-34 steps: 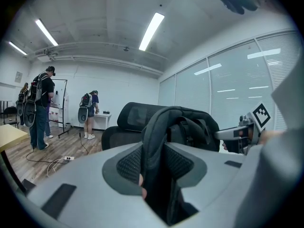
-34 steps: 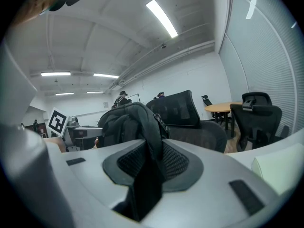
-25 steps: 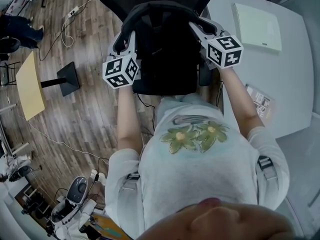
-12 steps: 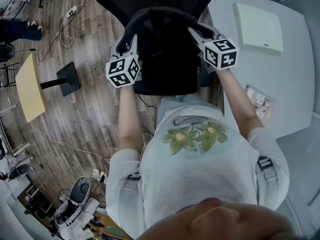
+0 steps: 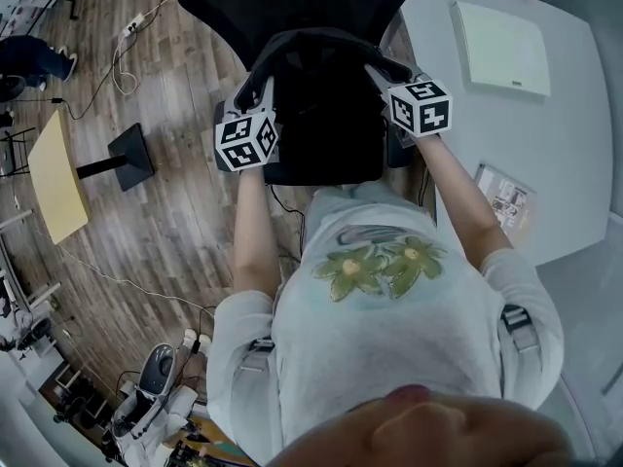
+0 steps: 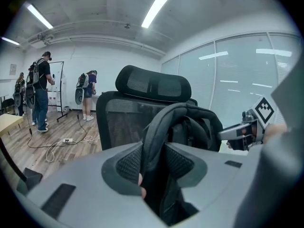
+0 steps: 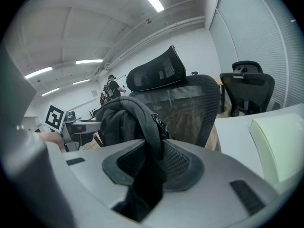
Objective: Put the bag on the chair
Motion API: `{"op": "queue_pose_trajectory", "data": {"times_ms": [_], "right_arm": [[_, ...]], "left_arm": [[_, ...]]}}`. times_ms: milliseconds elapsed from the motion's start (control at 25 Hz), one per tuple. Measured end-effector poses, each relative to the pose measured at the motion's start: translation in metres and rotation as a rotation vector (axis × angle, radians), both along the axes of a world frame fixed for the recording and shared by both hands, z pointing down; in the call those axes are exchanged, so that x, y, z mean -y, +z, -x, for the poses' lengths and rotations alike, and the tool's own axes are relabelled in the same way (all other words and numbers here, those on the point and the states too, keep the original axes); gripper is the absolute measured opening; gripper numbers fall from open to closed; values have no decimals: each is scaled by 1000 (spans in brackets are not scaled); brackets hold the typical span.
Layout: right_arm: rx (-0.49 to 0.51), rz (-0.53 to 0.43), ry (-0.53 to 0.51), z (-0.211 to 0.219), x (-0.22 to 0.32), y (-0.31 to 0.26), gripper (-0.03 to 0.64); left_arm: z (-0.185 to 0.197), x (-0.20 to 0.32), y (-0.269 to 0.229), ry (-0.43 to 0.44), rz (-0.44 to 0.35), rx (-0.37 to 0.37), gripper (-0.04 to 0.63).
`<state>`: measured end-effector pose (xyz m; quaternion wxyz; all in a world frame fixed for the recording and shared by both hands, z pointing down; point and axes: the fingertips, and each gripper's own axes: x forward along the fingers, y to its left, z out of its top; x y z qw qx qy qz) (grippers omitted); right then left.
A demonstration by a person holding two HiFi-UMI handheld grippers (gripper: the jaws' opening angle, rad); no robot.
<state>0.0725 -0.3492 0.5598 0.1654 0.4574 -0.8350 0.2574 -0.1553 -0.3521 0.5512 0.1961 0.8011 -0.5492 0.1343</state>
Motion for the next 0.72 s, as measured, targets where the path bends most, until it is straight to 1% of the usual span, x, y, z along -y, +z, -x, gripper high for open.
{"op": "queue_pose_trajectory", "data": {"times_ms": [120, 240, 480, 720], "right_arm": [[-16, 9, -3, -3, -2, 12, 114], [-19, 3, -13, 0, 1, 15, 115], [-48, -10, -36, 9, 6, 28, 121], [-55, -28, -62, 10, 10, 35, 130]], "left_arm": [[-3, -3, 12, 2, 21, 9, 150], [1, 0, 16, -6, 31, 1, 150], [11, 2, 33, -22, 89, 5, 164], [16, 5, 40, -37, 97, 27, 175]]}}
